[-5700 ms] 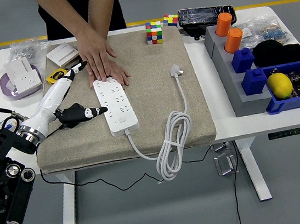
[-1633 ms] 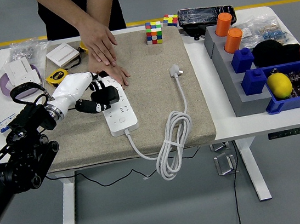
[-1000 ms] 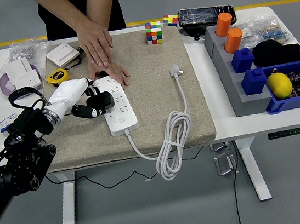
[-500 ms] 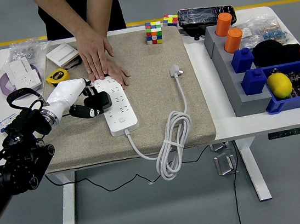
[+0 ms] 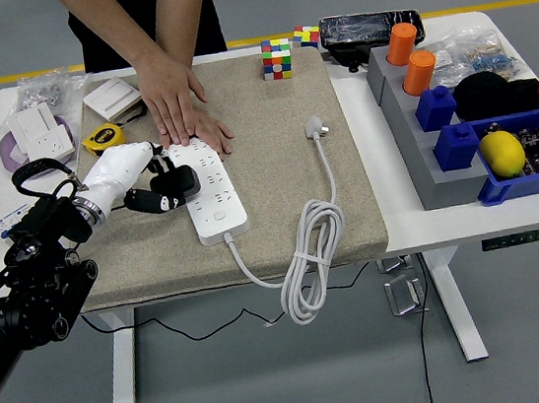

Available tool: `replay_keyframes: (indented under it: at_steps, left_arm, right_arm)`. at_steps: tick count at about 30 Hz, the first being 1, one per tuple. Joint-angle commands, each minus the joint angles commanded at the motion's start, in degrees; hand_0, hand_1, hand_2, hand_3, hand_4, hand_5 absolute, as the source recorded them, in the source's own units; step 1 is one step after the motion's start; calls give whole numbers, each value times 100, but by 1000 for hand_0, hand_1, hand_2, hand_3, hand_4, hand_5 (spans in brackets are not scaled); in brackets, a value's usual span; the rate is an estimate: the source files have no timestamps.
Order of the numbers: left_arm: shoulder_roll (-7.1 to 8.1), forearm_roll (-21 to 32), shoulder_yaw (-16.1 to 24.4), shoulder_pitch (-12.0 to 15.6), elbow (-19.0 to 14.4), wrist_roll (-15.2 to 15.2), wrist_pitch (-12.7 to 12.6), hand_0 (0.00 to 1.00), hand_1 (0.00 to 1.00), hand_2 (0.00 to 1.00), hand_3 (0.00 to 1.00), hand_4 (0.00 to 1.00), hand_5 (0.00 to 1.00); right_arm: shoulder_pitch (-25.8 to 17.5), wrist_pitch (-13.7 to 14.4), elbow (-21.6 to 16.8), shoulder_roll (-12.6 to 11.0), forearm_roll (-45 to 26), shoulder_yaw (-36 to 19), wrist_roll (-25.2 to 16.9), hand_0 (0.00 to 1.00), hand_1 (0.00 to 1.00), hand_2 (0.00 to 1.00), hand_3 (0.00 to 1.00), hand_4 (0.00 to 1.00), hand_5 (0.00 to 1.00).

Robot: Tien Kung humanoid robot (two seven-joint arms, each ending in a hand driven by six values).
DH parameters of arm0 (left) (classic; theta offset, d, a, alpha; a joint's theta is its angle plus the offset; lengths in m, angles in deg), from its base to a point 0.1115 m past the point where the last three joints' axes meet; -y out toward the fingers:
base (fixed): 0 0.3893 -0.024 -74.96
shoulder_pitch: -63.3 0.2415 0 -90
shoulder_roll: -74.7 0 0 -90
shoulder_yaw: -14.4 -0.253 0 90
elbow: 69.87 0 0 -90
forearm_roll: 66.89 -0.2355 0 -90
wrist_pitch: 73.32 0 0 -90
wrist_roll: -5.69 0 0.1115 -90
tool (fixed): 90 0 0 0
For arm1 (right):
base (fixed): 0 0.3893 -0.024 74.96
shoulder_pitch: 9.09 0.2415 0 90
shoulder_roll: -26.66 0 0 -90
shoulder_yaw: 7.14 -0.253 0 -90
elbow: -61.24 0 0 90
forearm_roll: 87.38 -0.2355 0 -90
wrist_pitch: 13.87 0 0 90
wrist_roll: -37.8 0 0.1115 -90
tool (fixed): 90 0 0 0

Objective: Pick up the plug,place it near the board,insert it into the board,press the button

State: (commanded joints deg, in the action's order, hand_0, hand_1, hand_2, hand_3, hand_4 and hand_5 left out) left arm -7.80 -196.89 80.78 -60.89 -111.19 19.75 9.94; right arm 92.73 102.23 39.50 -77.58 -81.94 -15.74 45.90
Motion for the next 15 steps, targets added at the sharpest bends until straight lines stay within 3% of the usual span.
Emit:
replay_keyframes:
  at_steps: [15]
  left_arm:
    - [-6,0,14,-21,119,15,-39,588,552,422,467,555,74]
  right_arm:
    - [14,-1,0,-7,-3,-7,-3,812,748,747,772,998,998]
